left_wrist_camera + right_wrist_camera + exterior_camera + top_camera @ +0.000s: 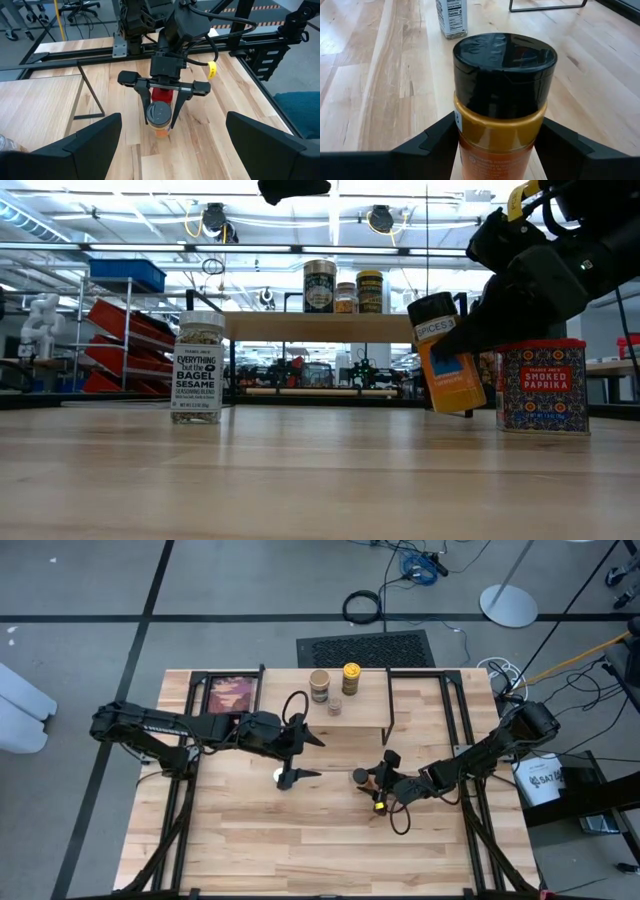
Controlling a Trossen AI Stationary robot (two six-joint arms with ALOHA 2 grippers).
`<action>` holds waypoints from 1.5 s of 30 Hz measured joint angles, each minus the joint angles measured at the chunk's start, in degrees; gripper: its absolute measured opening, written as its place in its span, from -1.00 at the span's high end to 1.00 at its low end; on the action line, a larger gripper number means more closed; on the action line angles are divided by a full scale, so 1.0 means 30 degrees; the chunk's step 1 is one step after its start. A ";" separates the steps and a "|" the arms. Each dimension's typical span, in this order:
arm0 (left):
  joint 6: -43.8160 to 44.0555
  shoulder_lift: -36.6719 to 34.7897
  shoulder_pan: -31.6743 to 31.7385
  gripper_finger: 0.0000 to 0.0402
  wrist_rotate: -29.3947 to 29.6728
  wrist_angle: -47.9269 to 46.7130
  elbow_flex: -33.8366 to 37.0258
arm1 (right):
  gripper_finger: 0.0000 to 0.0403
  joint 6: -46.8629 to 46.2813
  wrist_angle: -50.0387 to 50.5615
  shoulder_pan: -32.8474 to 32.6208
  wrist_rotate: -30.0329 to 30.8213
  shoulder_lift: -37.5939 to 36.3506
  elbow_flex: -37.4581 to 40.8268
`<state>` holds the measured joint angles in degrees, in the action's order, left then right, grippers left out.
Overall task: Shelf spices
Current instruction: Remove the orange seasoning bottle from the shelf
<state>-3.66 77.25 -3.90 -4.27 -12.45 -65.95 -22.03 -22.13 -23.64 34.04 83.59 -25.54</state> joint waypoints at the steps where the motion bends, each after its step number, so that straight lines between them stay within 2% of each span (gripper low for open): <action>1: 0.0000 0.0000 0.0000 -0.84 0.0000 0.0000 0.0000 | -0.13 0.0000 0.0000 0.0000 -0.0062 0.0000 0.0000; 11: 0.0051 0.0000 0.0000 -0.84 0.0000 0.0000 0.0000 | -0.13 -0.0235 0.0459 0.0000 -0.0340 -0.0147 -0.0015; 21: 0.0038 0.0000 0.0000 -0.84 0.0000 0.0007 0.0000 | -0.32 -0.0402 0.1227 0.0002 -0.0395 -0.0537 0.0007; 36: -0.0044 -0.0007 0.0000 -0.84 0.0004 0.0036 0.0000 | -0.33 0.0113 0.2579 0.0172 0.0059 -0.1505 -0.0925; 40: -0.0044 -0.0007 0.0000 -0.84 0.0000 0.0036 -0.0007 | -0.29 0.0033 0.2843 0.0310 -0.0006 -0.1690 -0.0933; 45: -0.0044 -0.0007 0.0000 -0.84 0.0000 0.0015 -0.0007 | -0.11 -0.0223 0.2827 0.0357 -0.0407 -0.1690 -0.0933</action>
<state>-3.79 77.23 -3.90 -4.27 -12.40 -65.98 -22.70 -13.65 -22.57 32.82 78.52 -28.34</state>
